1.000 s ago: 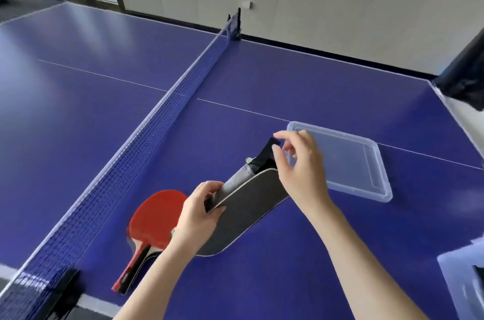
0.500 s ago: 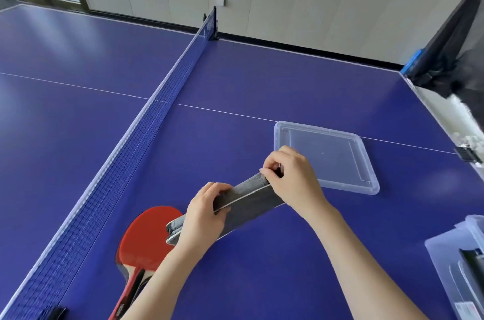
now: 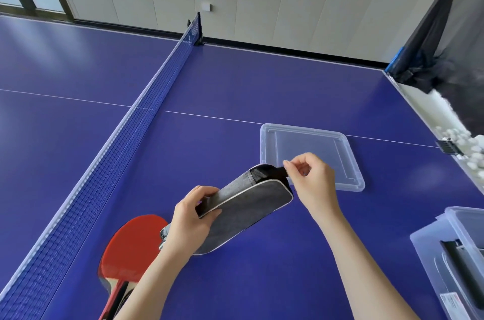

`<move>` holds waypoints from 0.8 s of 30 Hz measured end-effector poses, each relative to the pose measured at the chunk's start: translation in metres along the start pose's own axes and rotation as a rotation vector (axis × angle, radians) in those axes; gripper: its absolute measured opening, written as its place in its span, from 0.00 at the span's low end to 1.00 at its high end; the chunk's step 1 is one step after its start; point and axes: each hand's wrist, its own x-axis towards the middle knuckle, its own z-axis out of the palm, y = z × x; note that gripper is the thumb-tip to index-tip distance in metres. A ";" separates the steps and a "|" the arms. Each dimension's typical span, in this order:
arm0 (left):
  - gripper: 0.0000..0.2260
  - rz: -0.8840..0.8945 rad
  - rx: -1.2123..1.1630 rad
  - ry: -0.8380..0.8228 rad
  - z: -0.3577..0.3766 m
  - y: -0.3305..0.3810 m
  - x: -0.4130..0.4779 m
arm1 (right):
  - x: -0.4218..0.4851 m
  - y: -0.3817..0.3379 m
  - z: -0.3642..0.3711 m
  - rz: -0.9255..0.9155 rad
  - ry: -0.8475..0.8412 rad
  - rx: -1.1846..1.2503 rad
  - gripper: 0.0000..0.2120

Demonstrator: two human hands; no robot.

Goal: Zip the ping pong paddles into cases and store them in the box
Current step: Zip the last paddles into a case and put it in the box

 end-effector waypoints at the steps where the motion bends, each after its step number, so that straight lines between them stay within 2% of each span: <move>1: 0.21 -0.011 -0.012 -0.014 -0.001 0.000 0.001 | 0.000 0.004 -0.004 0.026 0.007 0.011 0.07; 5: 0.16 -0.041 -0.162 -0.063 -0.009 0.003 0.004 | 0.000 0.020 -0.019 0.117 0.057 0.063 0.07; 11: 0.12 -0.200 -0.667 -0.119 -0.015 0.012 0.006 | -0.001 0.037 -0.037 0.202 0.113 0.183 0.06; 13: 0.21 -0.260 -0.755 -0.161 -0.012 0.013 0.007 | -0.004 0.037 -0.043 0.202 0.122 0.236 0.05; 14: 0.27 -0.297 -0.790 -0.186 -0.011 0.013 0.008 | -0.005 0.036 -0.047 0.192 0.120 0.266 0.06; 16: 0.32 -0.366 -0.843 -0.222 -0.010 0.014 0.009 | -0.005 0.035 -0.054 0.137 0.102 0.303 0.07; 24: 0.32 -0.472 -0.880 -0.316 -0.009 0.015 0.016 | -0.005 0.037 -0.073 -0.146 0.027 0.112 0.04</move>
